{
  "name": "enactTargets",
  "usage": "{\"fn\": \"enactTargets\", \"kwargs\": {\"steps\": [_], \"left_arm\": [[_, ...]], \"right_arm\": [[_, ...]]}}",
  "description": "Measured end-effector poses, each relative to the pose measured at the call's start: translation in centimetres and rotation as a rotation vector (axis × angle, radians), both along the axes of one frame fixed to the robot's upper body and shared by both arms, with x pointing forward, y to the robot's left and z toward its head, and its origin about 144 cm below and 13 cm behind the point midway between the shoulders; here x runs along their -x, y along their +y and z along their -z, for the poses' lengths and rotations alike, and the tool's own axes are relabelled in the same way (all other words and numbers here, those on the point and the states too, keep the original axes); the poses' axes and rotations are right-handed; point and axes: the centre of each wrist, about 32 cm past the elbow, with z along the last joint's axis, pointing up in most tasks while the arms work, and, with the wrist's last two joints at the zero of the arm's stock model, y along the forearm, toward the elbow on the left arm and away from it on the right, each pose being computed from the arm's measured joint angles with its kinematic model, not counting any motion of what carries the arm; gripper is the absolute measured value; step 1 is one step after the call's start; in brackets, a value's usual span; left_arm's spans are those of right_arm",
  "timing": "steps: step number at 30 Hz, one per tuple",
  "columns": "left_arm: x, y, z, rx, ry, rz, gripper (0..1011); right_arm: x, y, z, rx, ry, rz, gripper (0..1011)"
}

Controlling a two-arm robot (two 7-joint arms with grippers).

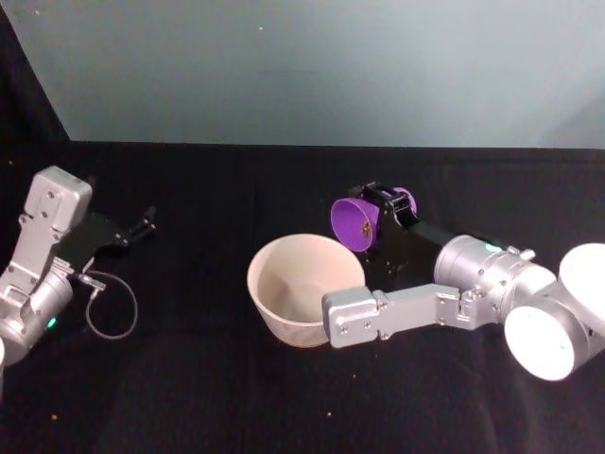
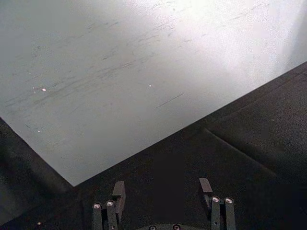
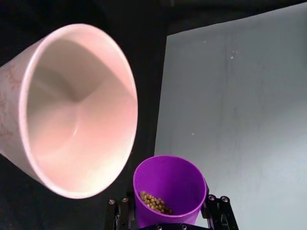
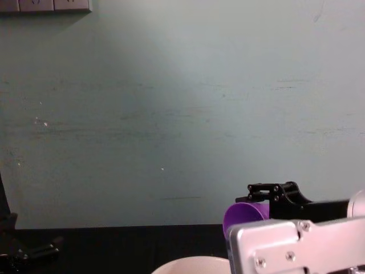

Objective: Pick up the cup and pour the mung beans from the cup into the bowl.

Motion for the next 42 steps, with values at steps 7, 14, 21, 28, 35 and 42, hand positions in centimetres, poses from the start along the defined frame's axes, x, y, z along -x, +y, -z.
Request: {"fn": "enactTargets", "kwargs": {"steps": [7,14,21,28,35,42], "left_arm": [[0.0,0.0,0.0,0.0,0.0,0.0,1000],[0.0,0.0,0.0,0.0,0.0,0.0,1000],[0.0,0.0,0.0,0.0,0.0,0.0,1000],[0.0,0.0,0.0,0.0,0.0,0.0,1000],[0.0,0.0,0.0,0.0,0.0,0.0,1000],[0.0,0.0,0.0,0.0,0.0,0.0,1000]], "right_arm": [[0.2,0.1,0.5,0.059,-0.044,-0.025,744],[0.5,0.3,0.7,0.112,-0.093,-0.04,746],[0.9,0.4,0.7,0.157,-0.14,-0.043,744],[1.2,1.0,1.1,0.2,-0.173,-0.056,744],[1.4,1.4,1.5,0.22,-0.209,-0.062,744],[1.5,1.6,1.6,0.253,-0.241,-0.062,746]]}}
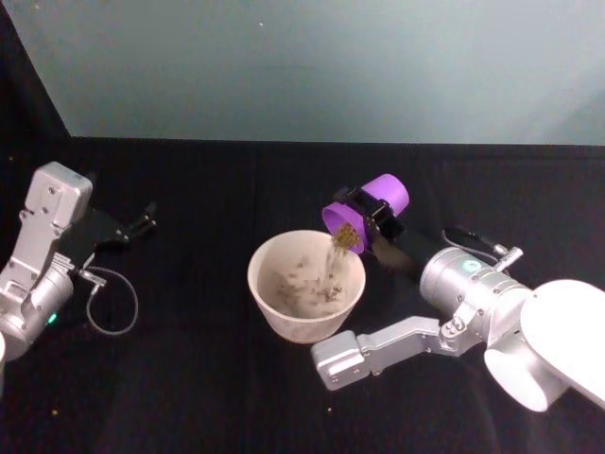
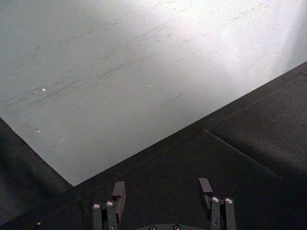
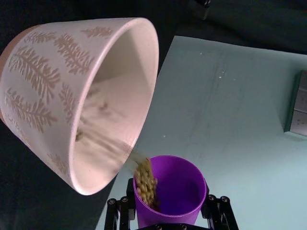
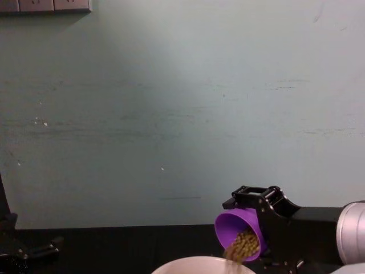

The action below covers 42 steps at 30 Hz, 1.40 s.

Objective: Pick up the cup and pour the mung beans from the cup into the bowl.

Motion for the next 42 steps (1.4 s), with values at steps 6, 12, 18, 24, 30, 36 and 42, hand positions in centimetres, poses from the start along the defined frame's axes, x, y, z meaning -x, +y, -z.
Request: {"fn": "enactTargets", "kwargs": {"steps": [6,12,18,24,30,36,42], "left_arm": [[0.0,0.0,0.0,0.0,0.0,0.0,1000],[0.0,0.0,0.0,0.0,0.0,0.0,1000],[0.0,0.0,0.0,0.0,0.0,0.0,1000],[0.0,0.0,0.0,0.0,0.0,0.0,1000],[0.0,0.0,0.0,0.0,0.0,0.0,1000],[0.0,0.0,0.0,0.0,0.0,0.0,1000],[0.0,0.0,0.0,0.0,0.0,0.0,1000]], "right_arm": [[0.2,0.4,0.2,0.052,-0.043,-0.002,744],[0.4,0.8,0.3,0.108,-0.098,-0.003,746],[0.7,1.2,0.2,0.146,-0.144,-0.001,744],[0.8,1.3,0.3,0.189,-0.185,0.002,744],[1.0,1.5,0.4,0.244,-0.234,0.005,744],[1.1,1.3,0.0,0.233,-0.248,0.023,744],[0.7,-0.2,-0.9,0.04,-0.164,0.058,744]]}}
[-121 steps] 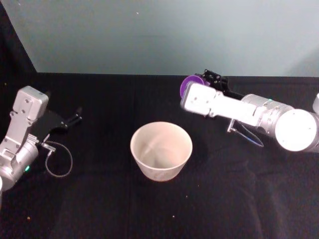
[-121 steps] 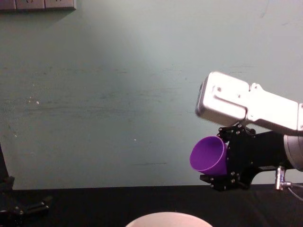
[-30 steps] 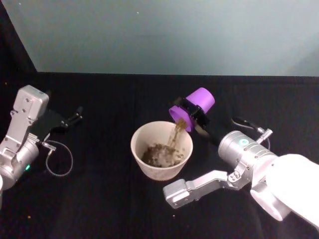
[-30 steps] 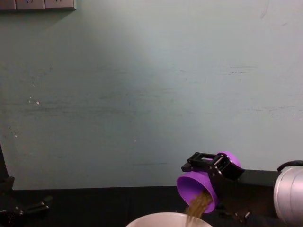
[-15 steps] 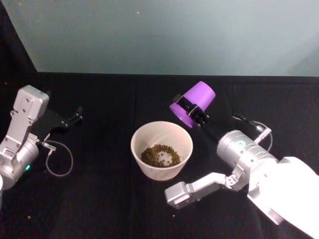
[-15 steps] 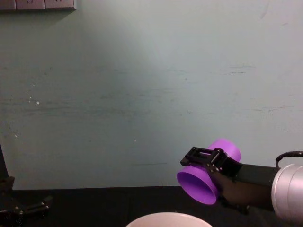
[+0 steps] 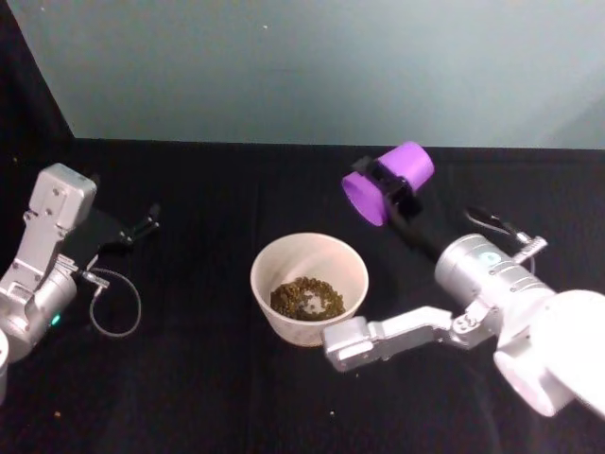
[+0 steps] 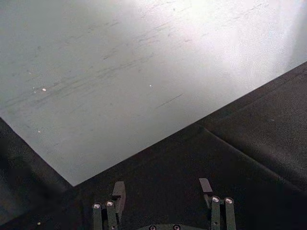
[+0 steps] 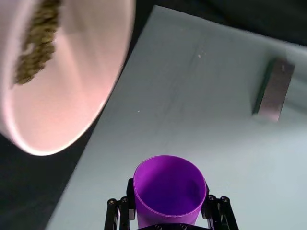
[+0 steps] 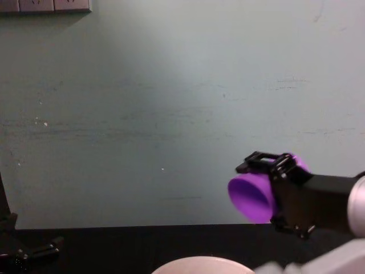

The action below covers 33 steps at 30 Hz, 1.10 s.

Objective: Pick up the cup and pour the mung beans from the cup into the bowl.

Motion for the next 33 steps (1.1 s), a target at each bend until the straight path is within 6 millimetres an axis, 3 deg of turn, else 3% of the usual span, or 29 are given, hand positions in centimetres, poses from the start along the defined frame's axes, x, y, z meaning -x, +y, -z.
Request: {"fn": "enactTargets", "kwargs": {"steps": [6,11,17,24,33], "left_arm": [[0.0,0.0,0.0,0.0,0.0,0.0,1000],[0.0,0.0,0.0,0.0,0.0,0.0,1000],[0.0,0.0,0.0,0.0,0.0,0.0,1000],[0.0,0.0,0.0,0.0,0.0,0.0,1000],[0.0,0.0,0.0,0.0,0.0,0.0,1000]], "right_arm": [[-0.6,-2.0,-0.4,-0.215,0.103,0.001,744],[-1.8,-5.4,0.3,-0.584,0.293,-0.033,746],[-3.3,-8.4,1.5,-0.911,0.503,-0.058,746],[-4.6,-10.5,2.8,-1.242,0.752,-0.074,744],[-5.5,-11.8,4.1,-1.447,1.004,-0.087,744]]}}
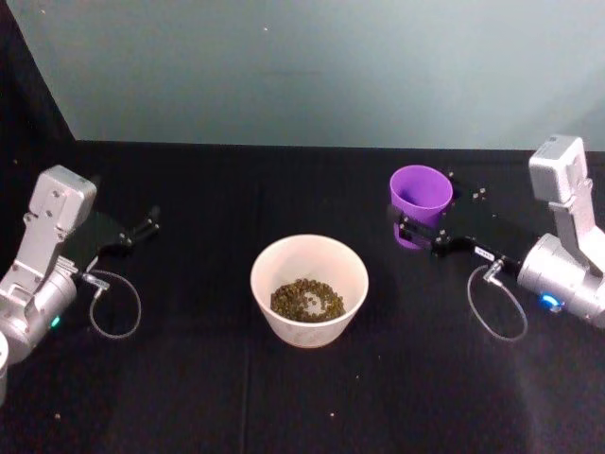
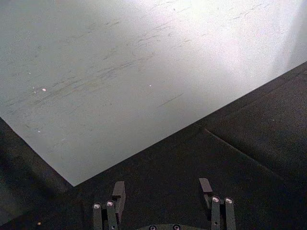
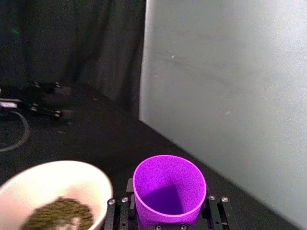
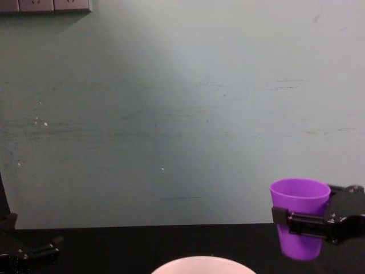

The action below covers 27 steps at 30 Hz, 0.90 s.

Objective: Pick up the cup and pour the mung beans from the cup into the bowl.

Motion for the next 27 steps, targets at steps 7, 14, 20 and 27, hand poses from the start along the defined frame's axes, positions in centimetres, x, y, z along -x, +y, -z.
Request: {"fn": "enactTargets", "kwargs": {"steps": [7,14,20,27], "left_arm": [[0.0,0.0,0.0,0.0,0.0,0.0,1000],[0.0,0.0,0.0,0.0,0.0,0.0,1000],[0.0,0.0,0.0,0.0,0.0,0.0,1000],[0.0,0.0,0.0,0.0,0.0,0.0,1000]], "right_arm": [[-0.51,-0.81,0.63,-0.062,0.118,-0.029,744],[-0.55,-0.85,0.62,-0.065,0.124,-0.03,744],[-0.54,-0.82,0.63,-0.066,0.126,-0.031,744],[-0.6,-0.31,0.3,-0.031,0.106,-0.04,744]]}}
